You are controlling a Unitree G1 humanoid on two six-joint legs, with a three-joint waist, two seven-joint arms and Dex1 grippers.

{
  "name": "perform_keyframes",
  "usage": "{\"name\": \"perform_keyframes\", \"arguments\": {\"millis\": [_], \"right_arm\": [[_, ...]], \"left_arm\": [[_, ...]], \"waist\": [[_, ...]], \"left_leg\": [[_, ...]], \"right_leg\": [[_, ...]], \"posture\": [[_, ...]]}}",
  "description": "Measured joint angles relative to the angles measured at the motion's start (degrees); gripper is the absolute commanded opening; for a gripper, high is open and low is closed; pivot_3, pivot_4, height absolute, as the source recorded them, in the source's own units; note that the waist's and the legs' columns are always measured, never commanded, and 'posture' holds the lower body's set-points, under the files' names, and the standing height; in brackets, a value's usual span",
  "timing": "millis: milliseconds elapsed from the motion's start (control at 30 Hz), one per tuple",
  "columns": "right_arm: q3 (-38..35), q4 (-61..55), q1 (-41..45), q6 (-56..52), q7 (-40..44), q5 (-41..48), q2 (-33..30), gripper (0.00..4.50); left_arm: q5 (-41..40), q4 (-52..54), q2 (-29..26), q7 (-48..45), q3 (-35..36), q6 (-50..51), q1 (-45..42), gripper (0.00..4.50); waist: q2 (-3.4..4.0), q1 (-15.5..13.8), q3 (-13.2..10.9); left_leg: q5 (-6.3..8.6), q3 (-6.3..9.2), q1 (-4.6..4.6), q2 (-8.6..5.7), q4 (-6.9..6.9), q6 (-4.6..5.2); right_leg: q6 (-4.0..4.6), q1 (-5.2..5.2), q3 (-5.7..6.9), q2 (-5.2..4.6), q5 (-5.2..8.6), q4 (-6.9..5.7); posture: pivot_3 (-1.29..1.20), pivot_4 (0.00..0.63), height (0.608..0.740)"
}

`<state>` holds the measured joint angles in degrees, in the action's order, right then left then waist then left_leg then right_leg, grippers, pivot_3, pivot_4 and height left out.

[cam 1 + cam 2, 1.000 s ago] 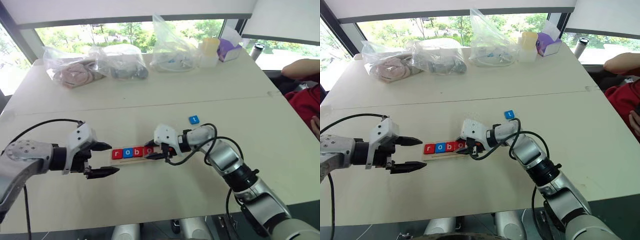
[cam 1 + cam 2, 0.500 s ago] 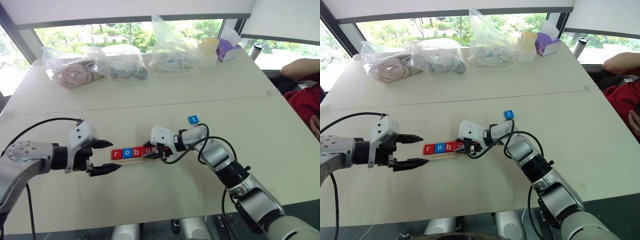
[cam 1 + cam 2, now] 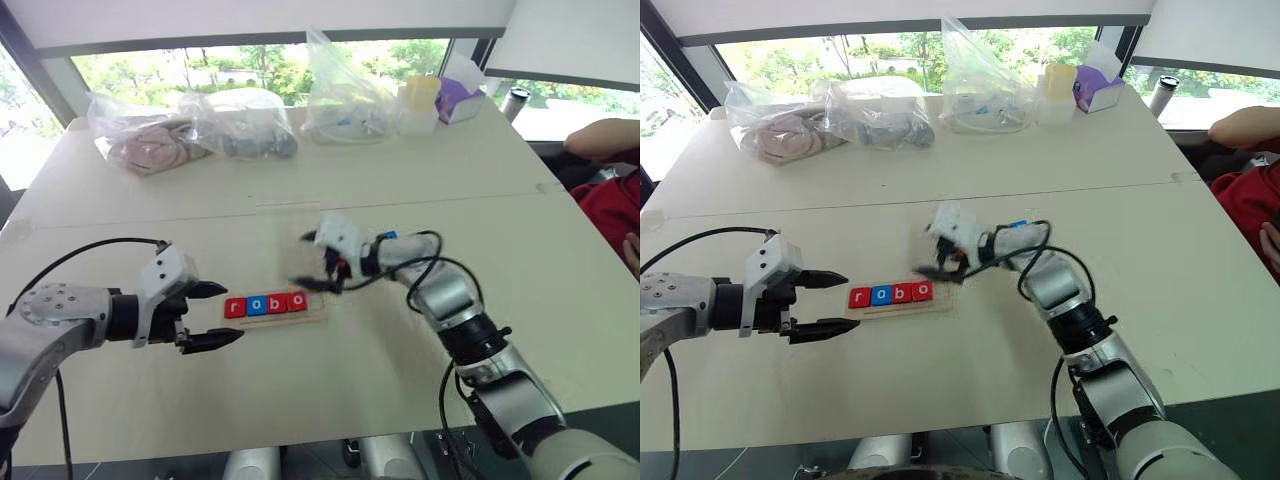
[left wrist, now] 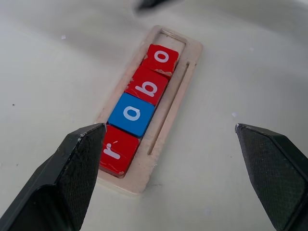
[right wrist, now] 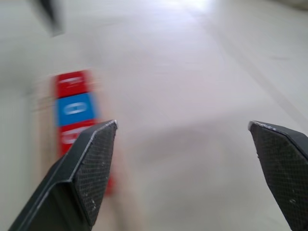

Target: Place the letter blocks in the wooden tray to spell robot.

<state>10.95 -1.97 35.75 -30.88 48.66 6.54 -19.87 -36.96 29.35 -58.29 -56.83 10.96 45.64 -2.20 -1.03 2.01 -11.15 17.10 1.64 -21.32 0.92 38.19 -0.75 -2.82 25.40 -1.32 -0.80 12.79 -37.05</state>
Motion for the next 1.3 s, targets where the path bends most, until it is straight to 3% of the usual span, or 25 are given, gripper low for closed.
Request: {"name": "perform_keyframes", "arguments": {"millis": [67, 167, 300, 500, 833, 933, 1100, 1300], "right_arm": [[-2.99, -6.57, -4.02, -2.77, -0.31, 2.20, -2.33, 4.43], [-1.72, -13.40, -9.99, -4.72, -1.42, 2.57, -4.23, 4.43], [-1.03, -12.53, -12.86, -7.46, -9.91, -1.58, -4.40, 4.43], [-11.16, -7.10, -11.98, -19.43, -29.96, -5.50, 5.12, 4.43], [-13.21, -0.74, -8.15, -18.72, -39.00, -5.27, 12.79, 4.43], [-13.22, 1.96, -6.65, -17.10, -39.31, -5.20, 12.79, 3.58], [-12.56, 4.08, -5.92, -14.81, -39.26, -5.27, 12.12, 1.21], [-11.98, -3.31, -8.82, -20.67, -39.86, -5.18, 11.69, 1.23]], "left_arm": [[-0.02, -0.04, 0.14, 0.12, 0.02, 0.03, -0.28, 4.50], [0.02, -0.32, 0.27, 0.13, -0.53, 0.02, -1.21, 4.50], [-0.37, -0.76, 1.48, 0.12, -1.29, 0.12, -4.24, 4.50], [-1.10, -1.78, 2.42, 0.56, -2.74, 0.27, -8.56, 4.50], [-0.76, -3.60, 3.65, 0.81, -5.85, 0.24, -11.53, 4.50], [-0.53, -3.63, 3.67, 0.95, -5.86, 0.23, -11.57, 4.50], [-0.32, -3.54, 3.67, 1.49, -5.84, 0.29, -10.96, 4.50], [-0.42, -3.33, 3.66, 1.77, -5.74, 0.25, -11.04, 4.50]], "waist": [[-0.01, -0.05, 0.01], [-0.01, 0.51, 0.01], [-0.01, 0.52, 0.01], [-0.04, 0.51, 0.02], [-0.04, 0.70, 0.02], [-0.04, 0.75, 0.03], [-0.04, 0.71, 0.03], [-0.03, 0.56, 0.02]], "left_leg": [[0.00, 0.01, 0.00, 0.00, -0.05, 0.01], [0.00, -0.02, 0.04, 0.01, -0.07, 0.01], [-0.03, -0.06, 0.09, 0.01, 0.00, -0.05], [-0.17, -0.03, 0.05, 0.00, 0.00, -0.29], [-0.17, -0.06, 0.07, 0.01, -0.03, -0.28], [-0.17, -0.06, 0.07, 0.01, -0.03, -0.28], [-0.17, -0.04, 0.06, 0.02, -0.04, -0.28], [-0.17, 0.01, 0.01, 0.02, -0.06, -0.28]], "right_leg": [[-0.03, 0.00, 0.00, 0.01, 0.02, 0.02], [-0.03, 0.00, -0.01, 0.06, 0.02, 0.00], [0.11, 0.00, -0.05, 0.12, 0.11, -0.03], [0.22, 0.01, -0.07, 0.12, -0.08, -0.05], [0.17, 0.02, -0.08, 0.15, -0.09, -0.03], [0.19, 0.03, -0.08, 0.16, -0.11, -0.03], [0.17, 0.03, -0.08, 0.16, -0.11, -0.03], [0.13, 0.05, -0.05, 0.16, -0.09, -0.03]], "posture": [[0.00, 0.150, 0.740], [0.00, 0.150, 0.740], [0.00, 0.150, 0.740], [0.00, 0.150, 0.740], [0.00, 0.150, 0.740], [0.00, 0.150, 0.740], [0.00, 0.150, 0.740], [0.00, 0.150, 0.740]]}}
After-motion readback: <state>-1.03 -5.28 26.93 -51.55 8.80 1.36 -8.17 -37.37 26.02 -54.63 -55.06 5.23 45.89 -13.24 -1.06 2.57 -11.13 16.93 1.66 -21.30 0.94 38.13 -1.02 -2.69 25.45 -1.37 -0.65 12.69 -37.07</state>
